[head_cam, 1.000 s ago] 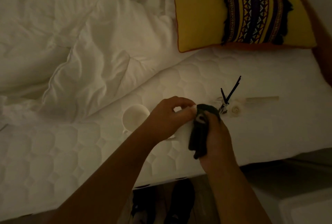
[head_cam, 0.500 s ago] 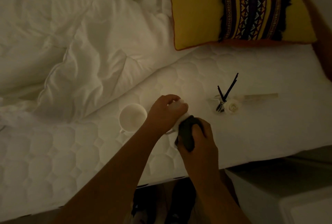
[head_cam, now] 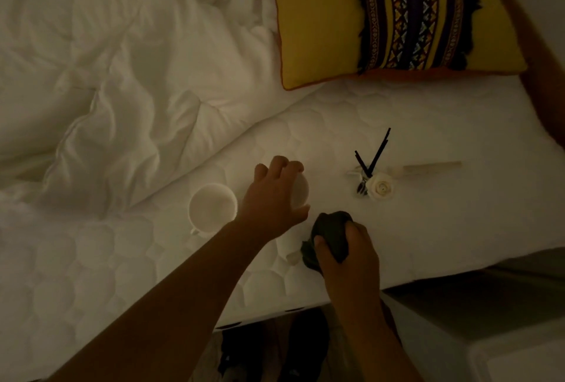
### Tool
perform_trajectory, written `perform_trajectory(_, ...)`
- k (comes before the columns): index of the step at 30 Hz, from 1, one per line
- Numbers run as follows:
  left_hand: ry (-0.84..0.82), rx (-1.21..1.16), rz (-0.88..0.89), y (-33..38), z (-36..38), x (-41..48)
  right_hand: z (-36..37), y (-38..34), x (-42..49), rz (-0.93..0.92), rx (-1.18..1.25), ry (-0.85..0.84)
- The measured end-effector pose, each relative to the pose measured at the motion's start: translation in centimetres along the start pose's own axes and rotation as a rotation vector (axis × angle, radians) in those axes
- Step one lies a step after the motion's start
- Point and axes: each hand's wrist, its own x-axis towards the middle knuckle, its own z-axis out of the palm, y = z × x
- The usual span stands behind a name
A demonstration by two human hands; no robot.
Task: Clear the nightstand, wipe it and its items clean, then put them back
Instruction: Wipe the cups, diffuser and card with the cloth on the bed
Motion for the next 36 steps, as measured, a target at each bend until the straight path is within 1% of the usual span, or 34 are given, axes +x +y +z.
perform_trajectory(6,0.018,0.02,-0.034,0.3,0.2,-0.4,-0.8,-0.3,0.1,0.067,0.139,-0.012)
perform_trajectory(10,-0.007,0.103,-0.055,0.9,-0.5,-0.6,-1.5,0.1,0.0,0.096,0.175,-0.03)
perform_trajectory(12,0.044,0.131,-0.019,1.8,-1.1,-0.6,-2.0,0.6,-0.1,0.136,0.215,-0.033)
perform_trajectory(13,0.09,0.12,0.029,2.4,-1.3,-0.6,-2.2,0.9,-0.2,0.15,0.227,-0.027)
perform_trajectory(16,0.19,-0.022,0.178,4.8,-1.1,-0.7,-3.1,2.0,-0.5,0.203,0.261,-0.004)
perform_trajectory(18,0.156,-0.156,0.188,6.5,-0.2,-0.6,-3.7,2.6,-0.6,0.245,0.289,0.008)
perform_trajectory(21,0.084,-0.315,0.098,8.0,2.1,0.3,-4.8,3.6,-0.4,0.289,0.342,0.034)
perform_trajectory(24,0.082,-0.337,0.041,8.4,4.3,1.3,-5.7,4.4,-0.3,0.335,0.387,0.06)
perform_trajectory(27,0.154,-0.406,0.002,8.9,5.9,2.6,-6.2,5.3,-0.2,0.359,0.454,0.097)
perform_trajectory(29,0.153,-0.391,-0.008,9.4,6.6,3.9,-6.3,5.7,-0.1,0.354,0.476,0.105)
perform_trajectory(31,0.14,-0.417,0.024,9.9,7.1,5.0,-6.2,5.8,0.1,0.356,0.485,0.105)
perform_trajectory(33,0.167,-0.48,0.013,10.5,7.6,5.2,-6.2,6.1,0.3,0.361,0.504,0.102)
perform_trajectory(36,0.253,-0.638,-0.065,11.1,8.0,4.6,-6.4,6.2,0.7,0.329,0.503,0.105)
